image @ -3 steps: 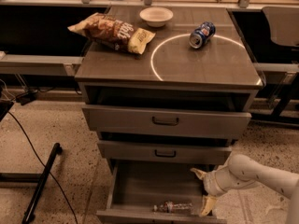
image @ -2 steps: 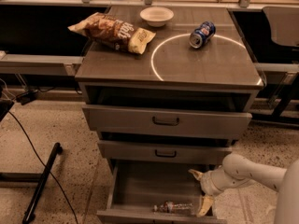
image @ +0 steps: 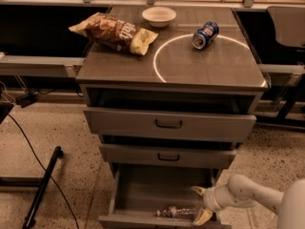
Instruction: Pick water bottle from bottom drawer and place on counter
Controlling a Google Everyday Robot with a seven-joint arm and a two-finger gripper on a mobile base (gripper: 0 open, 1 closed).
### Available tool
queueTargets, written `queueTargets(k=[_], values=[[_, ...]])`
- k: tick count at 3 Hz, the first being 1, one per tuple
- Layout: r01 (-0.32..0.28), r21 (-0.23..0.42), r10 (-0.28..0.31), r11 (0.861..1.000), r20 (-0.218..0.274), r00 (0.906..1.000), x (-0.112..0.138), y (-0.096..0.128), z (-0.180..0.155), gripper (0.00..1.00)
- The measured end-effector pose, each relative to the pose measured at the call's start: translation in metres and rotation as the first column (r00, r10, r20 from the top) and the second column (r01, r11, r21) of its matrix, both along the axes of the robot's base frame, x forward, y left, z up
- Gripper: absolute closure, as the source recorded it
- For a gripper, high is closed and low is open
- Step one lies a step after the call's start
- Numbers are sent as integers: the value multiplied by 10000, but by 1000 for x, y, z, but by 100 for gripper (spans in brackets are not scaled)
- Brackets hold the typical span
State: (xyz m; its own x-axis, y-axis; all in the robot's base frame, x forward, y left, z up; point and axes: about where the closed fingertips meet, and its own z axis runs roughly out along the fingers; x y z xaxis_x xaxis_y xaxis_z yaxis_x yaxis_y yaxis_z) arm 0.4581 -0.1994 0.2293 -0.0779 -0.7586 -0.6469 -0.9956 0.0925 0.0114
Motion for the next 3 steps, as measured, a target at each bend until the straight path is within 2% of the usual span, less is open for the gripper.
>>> queueTargets(k=[1,2,3], values=[[140,659,-181,9977,620,9979,3,-1,-11,14],[10,441,-59,9990,1104,9939,16,5,-6,22],[138,326,-177,9994,1233,9922,26,9,-5,30]])
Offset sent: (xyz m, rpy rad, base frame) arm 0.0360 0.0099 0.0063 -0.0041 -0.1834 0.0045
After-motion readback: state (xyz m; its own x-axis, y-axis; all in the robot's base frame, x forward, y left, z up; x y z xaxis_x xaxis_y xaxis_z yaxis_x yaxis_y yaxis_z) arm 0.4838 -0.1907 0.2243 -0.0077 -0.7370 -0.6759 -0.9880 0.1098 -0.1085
